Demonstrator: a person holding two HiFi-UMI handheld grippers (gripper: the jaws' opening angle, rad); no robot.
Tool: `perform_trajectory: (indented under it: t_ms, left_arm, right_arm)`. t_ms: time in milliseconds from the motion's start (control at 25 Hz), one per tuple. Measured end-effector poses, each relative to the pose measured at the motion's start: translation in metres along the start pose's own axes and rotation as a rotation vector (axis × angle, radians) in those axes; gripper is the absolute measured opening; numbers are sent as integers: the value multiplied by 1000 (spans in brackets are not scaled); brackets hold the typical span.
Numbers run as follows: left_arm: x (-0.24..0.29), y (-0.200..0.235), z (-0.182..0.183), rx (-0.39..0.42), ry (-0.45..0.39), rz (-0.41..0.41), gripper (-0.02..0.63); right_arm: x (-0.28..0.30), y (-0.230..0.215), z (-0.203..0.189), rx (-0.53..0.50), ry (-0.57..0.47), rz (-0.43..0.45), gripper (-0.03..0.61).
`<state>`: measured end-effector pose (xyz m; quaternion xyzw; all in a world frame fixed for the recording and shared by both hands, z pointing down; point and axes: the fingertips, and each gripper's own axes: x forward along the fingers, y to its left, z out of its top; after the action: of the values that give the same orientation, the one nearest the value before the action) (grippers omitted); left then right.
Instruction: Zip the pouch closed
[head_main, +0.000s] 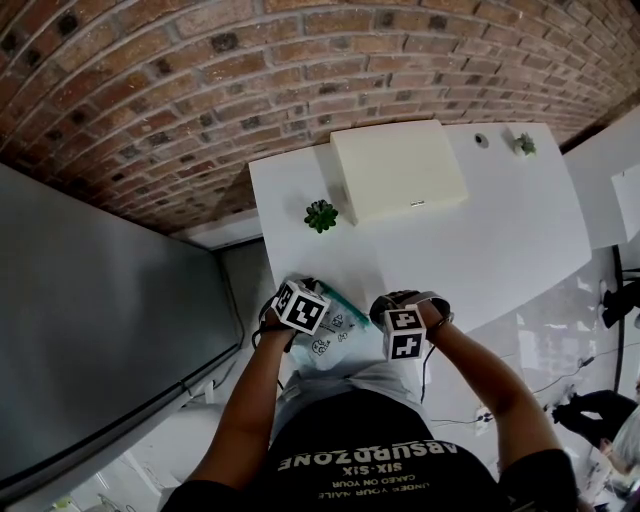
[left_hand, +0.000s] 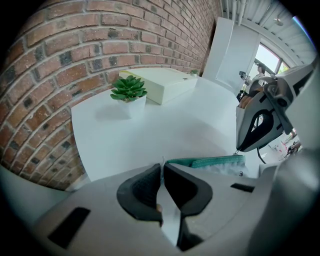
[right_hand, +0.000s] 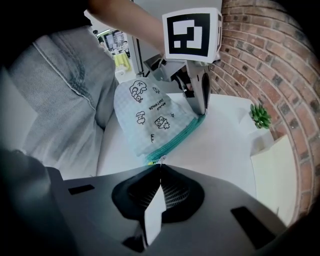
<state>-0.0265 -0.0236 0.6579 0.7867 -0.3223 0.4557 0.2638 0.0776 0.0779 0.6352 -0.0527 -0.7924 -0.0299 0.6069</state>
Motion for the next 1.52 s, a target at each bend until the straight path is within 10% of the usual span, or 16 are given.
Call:
perform_trajectory:
  t_ms: [600,1520]
  left_arm:
    - [-1,-1,-4,3,-9,28,29]
    - [-31,2,-13,-305,-111,-12,48]
  right_arm:
    - [7,9,-7,17,15,-55,2]
    - [6,11,-14,253,-77,-145,44]
